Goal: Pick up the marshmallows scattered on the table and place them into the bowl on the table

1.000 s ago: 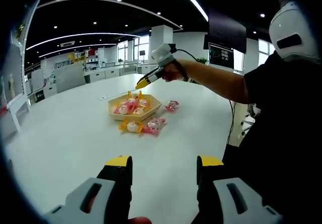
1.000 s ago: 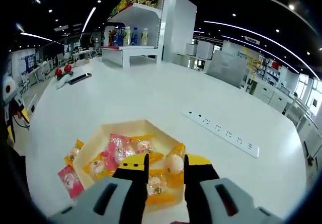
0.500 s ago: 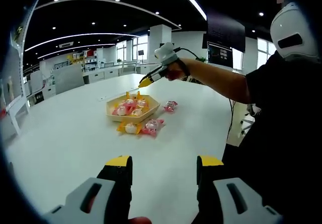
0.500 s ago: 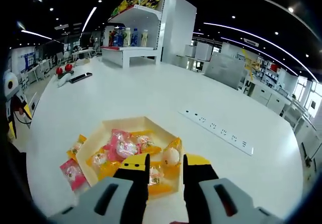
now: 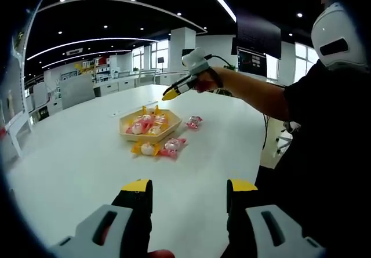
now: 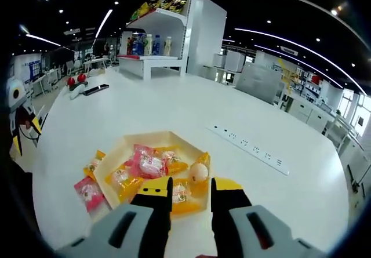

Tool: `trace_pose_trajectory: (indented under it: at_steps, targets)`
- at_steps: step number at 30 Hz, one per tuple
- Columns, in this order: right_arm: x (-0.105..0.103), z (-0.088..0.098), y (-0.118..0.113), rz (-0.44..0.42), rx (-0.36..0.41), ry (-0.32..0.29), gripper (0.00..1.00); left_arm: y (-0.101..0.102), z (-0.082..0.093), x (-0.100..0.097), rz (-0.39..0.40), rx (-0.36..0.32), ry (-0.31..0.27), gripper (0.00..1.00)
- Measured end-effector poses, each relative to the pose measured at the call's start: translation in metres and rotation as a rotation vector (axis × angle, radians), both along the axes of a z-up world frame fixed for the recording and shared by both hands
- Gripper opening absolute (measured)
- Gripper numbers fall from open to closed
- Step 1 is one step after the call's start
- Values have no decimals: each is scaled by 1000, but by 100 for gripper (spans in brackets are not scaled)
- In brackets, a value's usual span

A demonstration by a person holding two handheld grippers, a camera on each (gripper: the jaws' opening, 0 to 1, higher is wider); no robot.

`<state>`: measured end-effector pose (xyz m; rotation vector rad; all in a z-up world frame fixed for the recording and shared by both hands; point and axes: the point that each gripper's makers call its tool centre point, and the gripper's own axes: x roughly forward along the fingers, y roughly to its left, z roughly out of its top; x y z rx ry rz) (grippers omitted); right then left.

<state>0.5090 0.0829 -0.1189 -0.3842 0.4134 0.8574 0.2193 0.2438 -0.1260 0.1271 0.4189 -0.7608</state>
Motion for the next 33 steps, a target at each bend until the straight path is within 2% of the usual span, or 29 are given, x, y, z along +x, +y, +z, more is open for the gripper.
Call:
trace_pose_trajectory:
  at_steps: [14, 33]
  targets:
    - [-14, 20, -2, 16, 40, -48, 27, -1, -1, 4, -2, -3, 6, 52]
    - [-29, 21, -8, 35, 68, -45, 27, 1, -4, 8, 5, -3, 12, 52]
